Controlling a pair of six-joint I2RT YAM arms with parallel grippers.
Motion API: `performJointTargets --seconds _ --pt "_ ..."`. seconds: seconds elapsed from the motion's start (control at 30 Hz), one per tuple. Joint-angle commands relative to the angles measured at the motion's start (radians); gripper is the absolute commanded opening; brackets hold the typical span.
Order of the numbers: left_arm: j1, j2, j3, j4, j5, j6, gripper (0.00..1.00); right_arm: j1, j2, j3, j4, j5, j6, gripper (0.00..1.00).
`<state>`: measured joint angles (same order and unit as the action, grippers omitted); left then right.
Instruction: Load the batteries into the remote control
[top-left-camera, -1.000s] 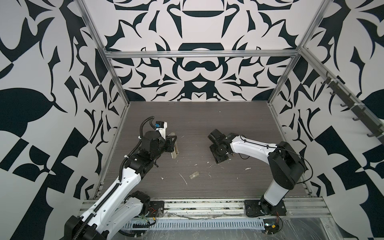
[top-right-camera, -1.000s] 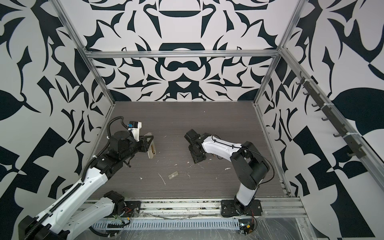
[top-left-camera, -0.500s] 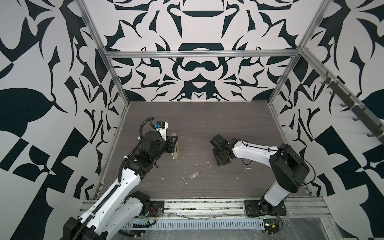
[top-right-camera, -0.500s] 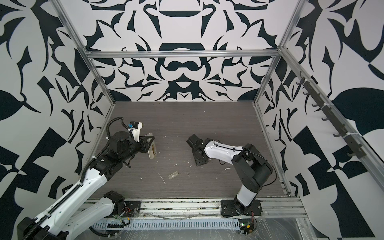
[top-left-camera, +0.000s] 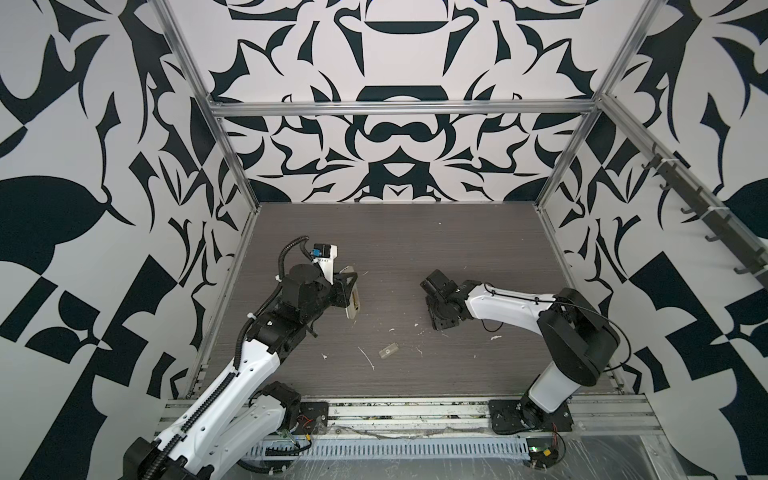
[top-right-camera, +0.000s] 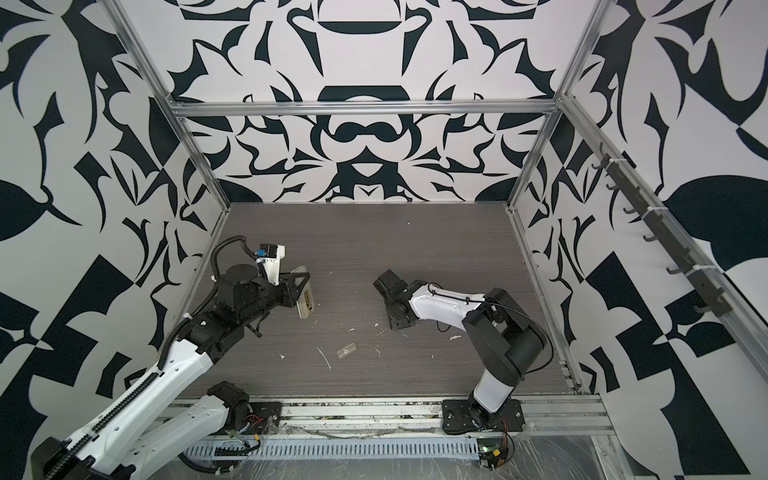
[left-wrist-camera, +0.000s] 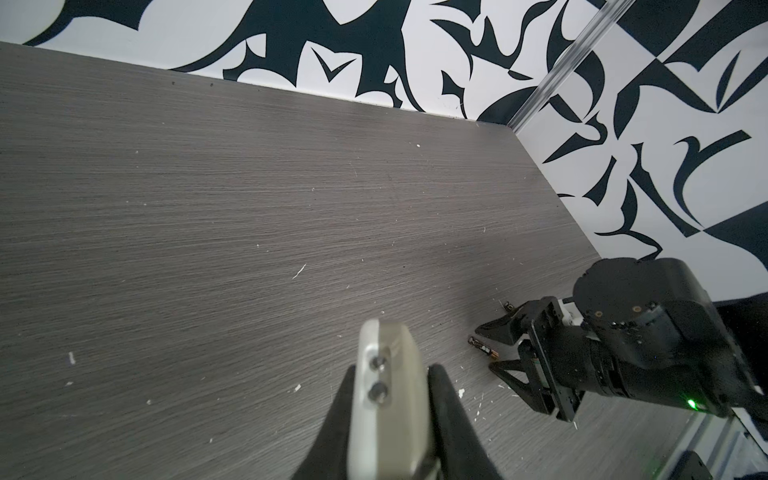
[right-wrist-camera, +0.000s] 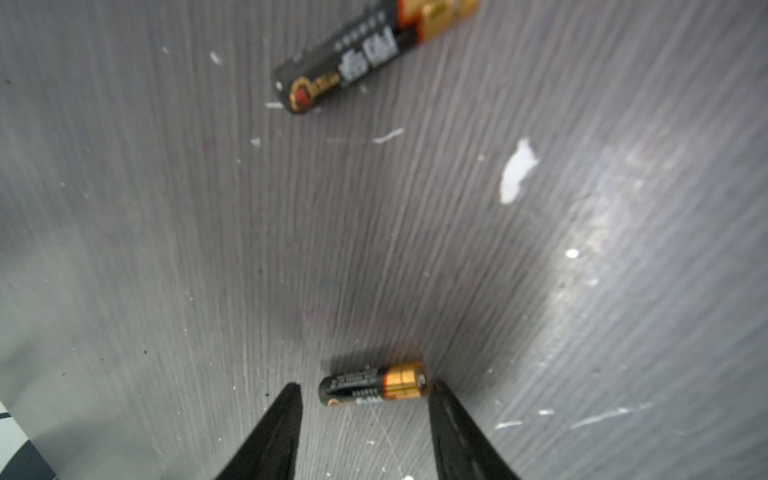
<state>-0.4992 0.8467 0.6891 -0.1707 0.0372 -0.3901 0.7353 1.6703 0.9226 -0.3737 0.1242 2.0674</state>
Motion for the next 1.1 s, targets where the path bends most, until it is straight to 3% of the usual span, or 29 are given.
performJointTargets --seconds 0.0,0.67,1.07 --pt "-0.013 -0.029 -0.025 -0.002 -0.043 0.018 0.00 0.015 0.017 -0.005 0.007 0.027 0.039 0.48" --pt "-0.017 -0.018 -0.049 0.063 -0.063 0.031 0.00 0.016 0.025 -0.120 0.081 -0.013 0.139 0.44" --pt "-0.017 0.002 -0.046 0.063 -0.073 0.035 0.00 0.017 -0.025 -0.135 0.024 -0.041 0.140 0.43"
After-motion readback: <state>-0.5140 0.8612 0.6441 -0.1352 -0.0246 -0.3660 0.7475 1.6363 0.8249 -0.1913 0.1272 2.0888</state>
